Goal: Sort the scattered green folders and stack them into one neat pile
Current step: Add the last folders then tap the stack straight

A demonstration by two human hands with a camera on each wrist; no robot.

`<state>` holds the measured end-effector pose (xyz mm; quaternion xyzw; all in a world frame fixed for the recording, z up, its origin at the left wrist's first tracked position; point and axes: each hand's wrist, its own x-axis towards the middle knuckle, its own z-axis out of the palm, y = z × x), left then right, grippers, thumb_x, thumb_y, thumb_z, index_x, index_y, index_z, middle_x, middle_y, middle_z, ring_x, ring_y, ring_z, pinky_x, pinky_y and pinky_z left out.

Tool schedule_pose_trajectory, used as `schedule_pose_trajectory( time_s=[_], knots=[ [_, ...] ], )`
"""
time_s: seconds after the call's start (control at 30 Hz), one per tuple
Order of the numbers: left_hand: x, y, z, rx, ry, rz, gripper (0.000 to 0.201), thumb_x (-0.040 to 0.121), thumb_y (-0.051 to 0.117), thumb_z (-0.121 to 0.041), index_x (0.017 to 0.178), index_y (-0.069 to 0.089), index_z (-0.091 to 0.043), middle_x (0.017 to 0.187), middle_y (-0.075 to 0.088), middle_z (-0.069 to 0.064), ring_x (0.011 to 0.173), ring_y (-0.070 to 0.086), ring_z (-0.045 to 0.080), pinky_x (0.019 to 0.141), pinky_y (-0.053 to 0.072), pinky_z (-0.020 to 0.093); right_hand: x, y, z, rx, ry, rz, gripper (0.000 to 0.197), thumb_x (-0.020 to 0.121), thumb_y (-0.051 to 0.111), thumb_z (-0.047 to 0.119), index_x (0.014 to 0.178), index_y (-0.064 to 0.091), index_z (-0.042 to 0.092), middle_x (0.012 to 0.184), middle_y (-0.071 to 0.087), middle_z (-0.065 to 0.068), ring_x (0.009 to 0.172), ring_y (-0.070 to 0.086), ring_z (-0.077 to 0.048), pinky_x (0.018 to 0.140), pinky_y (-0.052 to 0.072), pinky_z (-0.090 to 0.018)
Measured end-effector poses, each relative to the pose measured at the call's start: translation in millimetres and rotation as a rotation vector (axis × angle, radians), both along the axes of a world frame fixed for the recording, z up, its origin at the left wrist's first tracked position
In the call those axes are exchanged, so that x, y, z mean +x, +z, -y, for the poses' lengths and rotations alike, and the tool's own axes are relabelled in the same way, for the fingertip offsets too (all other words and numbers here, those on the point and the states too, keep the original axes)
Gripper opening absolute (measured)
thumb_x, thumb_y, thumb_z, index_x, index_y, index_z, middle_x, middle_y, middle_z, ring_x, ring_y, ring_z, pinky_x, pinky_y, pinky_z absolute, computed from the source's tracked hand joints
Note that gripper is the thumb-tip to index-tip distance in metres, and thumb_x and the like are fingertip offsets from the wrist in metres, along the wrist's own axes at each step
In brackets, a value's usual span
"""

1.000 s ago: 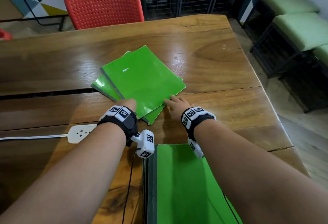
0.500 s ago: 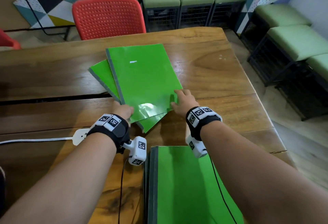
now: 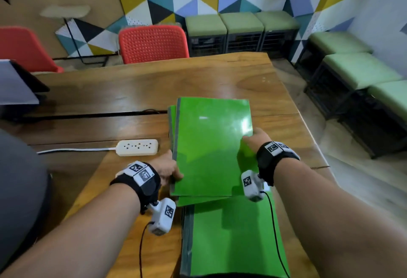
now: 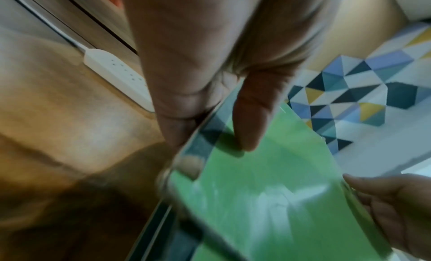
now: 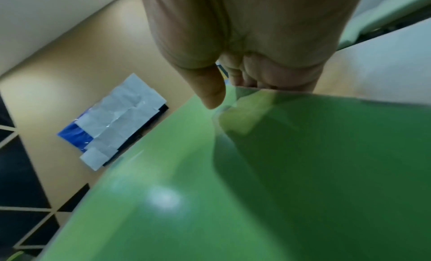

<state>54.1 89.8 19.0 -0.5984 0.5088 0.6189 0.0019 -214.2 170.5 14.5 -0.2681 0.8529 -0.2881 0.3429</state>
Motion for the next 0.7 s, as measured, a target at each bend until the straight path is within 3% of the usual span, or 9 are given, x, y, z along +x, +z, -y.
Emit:
schedule_pose_trajectory(
  time_s=[0.07,0.17,0.23,0.3,0.37,0.4,0.5,0.6,0.7],
  knots=[
    [0,-5,-20,0.033,-0.109,0.077,0.082,0.069,0.075,0.011,0.139,0.034,-0.002,0.109,0.057,0.028,0.081,0.057,0.024,0.074,0.058,0.042,3,-8,-30,0.063,0.002,0.009,0.031,0.09,0.056,0.011,0.119,0.057,-0.001,0.109,0.063,-0.013,0.1,0.062,-0.033,0.084,0.048,-0.032],
    [5,-70,-18,0.098,-0.162,0.158,0.098,0.048,0.086,0.0,0.135,0.043,-0.015,0.133,0.052,0.025,0.114,0.058,0.044,0.086,0.052,0.063,8,-25,-70,0.164,0.0,0.103,0.024,0.088,0.059,0.01,0.109,0.06,-0.003,0.098,0.068,-0.017,0.1,0.067,-0.037,0.09,0.054,-0.048],
    [4,-62,-39,0.065,-0.214,0.225,0.076,0.064,0.081,-0.006,0.134,0.049,-0.001,0.132,0.057,0.024,0.118,0.058,0.043,0.094,0.051,0.057,7,-42,-93,0.266,0.043,0.146,0.029,0.089,0.062,0.016,0.112,0.058,0.0,0.104,0.068,-0.017,0.1,0.067,-0.035,0.088,0.056,-0.05],
    [3,-23,-70,0.025,-0.262,0.297,0.048,0.084,0.067,-0.007,0.127,0.053,0.007,0.13,0.058,0.025,0.11,0.062,0.036,0.096,0.052,0.05,8,-52,-114,0.332,0.049,0.199,0.031,0.089,0.064,0.021,0.113,0.058,0.003,0.108,0.068,-0.019,0.099,0.068,-0.033,0.084,0.057,-0.049],
    [2,-21,-78,0.023,-0.291,0.337,0.047,0.089,0.062,-0.009,0.131,0.049,0.007,0.136,0.053,0.027,0.094,0.061,0.03,0.092,0.053,0.051,8,-57,-131,0.378,0.075,0.155,0.038,0.086,0.068,0.022,0.117,0.058,0.003,0.115,0.066,-0.018,0.103,0.066,-0.032,0.087,0.057,-0.046],
    [2,-21,-79,0.016,-0.287,0.336,0.05,0.09,0.061,-0.01,0.135,0.046,0.007,0.139,0.049,0.028,0.096,0.059,0.032,0.094,0.052,0.052,6,-59,-137,0.394,0.091,0.093,0.048,0.083,0.071,0.023,0.124,0.055,0.005,0.122,0.063,-0.017,0.108,0.063,-0.032,0.091,0.054,-0.044],
    [0,-19,-82,0.026,-0.214,0.289,0.058,0.092,0.059,-0.012,0.142,0.036,0.007,0.151,0.035,0.027,0.132,0.044,0.042,0.103,0.042,0.053,2,-61,-148,0.421,0.075,0.013,0.075,0.076,0.071,0.031,0.141,0.037,0.015,0.134,0.054,-0.013,0.113,0.058,-0.032,0.095,0.05,-0.044],
    [2,-30,-87,0.027,-0.144,0.233,0.052,0.09,0.063,-0.018,0.133,0.05,0.007,0.142,0.049,0.026,0.132,0.047,0.04,0.109,0.041,0.047,0,-72,-149,0.437,0.056,0.071,0.057,0.079,0.065,0.035,0.126,0.051,0.007,0.115,0.063,-0.016,0.099,0.064,-0.032,0.09,0.054,-0.049],
    [4,-46,-88,0.043,-0.136,0.198,0.054,0.083,0.069,-0.028,0.128,0.057,0.001,0.134,0.058,0.023,0.126,0.055,0.037,0.106,0.045,0.047,9,-74,-146,0.414,0.058,0.126,0.039,0.084,0.063,0.031,0.109,0.062,0.0,0.103,0.067,-0.015,0.088,0.062,-0.029,0.094,0.053,-0.048]
  ],
)
